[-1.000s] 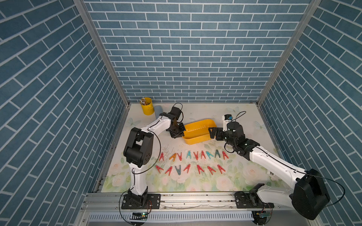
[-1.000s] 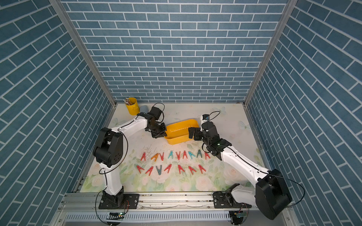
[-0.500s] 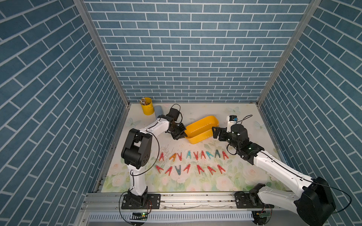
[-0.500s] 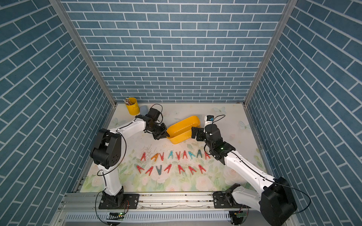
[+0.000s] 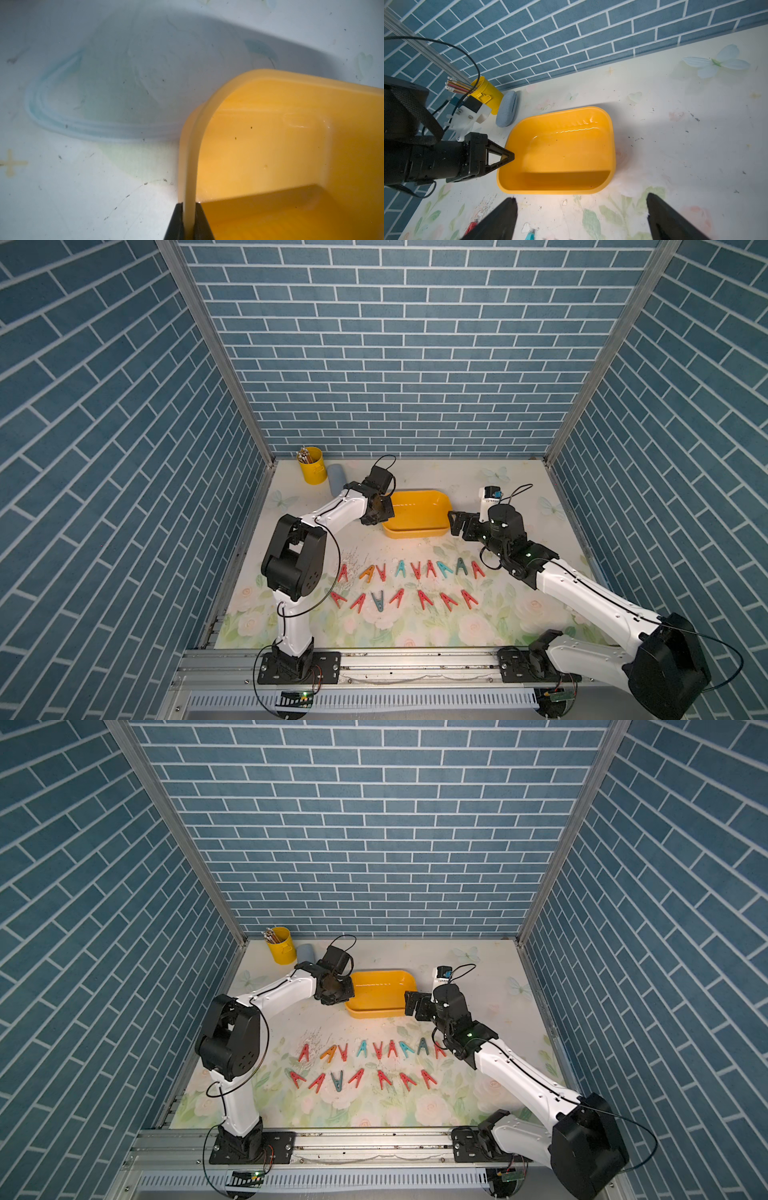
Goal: Take the clothespins out of the storage box
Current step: Adjust the storage box at the center of the board.
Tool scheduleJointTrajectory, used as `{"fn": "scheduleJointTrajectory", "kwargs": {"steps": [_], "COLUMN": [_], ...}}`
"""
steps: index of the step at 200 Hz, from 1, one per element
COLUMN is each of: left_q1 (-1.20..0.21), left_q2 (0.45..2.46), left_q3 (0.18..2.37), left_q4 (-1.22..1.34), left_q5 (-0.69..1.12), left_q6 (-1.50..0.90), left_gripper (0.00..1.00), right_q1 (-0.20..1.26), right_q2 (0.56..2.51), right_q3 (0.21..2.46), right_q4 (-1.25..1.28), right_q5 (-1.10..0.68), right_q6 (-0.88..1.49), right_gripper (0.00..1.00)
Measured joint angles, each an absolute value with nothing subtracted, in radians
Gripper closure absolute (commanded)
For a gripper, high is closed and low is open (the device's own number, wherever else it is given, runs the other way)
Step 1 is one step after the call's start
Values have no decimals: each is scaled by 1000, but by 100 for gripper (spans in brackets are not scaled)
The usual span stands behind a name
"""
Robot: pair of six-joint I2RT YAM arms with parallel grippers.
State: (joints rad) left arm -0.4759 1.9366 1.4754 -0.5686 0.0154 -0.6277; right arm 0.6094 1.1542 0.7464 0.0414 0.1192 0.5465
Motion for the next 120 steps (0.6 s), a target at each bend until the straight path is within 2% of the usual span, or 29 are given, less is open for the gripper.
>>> {"fn": "scheduleJointTrajectory", "kwargs": {"steps": [18, 29, 55, 79, 112, 120], "left_q1": [-495, -500, -501, -500, -500, -500], "left_q2": [1942, 1944, 1946, 1946, 1940, 1930], "left_q3": [1475, 1474, 1474, 1474, 1475, 1475], "left_q4": [-540, -528, -509, -502, -506, -511], "left_q5": [-23, -36, -56, -68, -73, -81], "left_q6": [-590, -570, -528, -516, -503, -511], "left_gripper": [99, 92, 64, 45, 3, 0], "right_q1": [609, 609, 609, 609, 609, 608], "right_q2": [1159, 1160, 1160, 1161, 1171, 1174], "right_q3": [746, 746, 747, 747, 747, 747], "right_q4": [35, 31, 27, 23, 14, 8], "right_q5": [116, 115, 116, 128, 195, 219], "right_q6": [546, 546, 546, 546, 543, 542], "right_gripper": [1, 1, 1, 1, 1, 1]}}
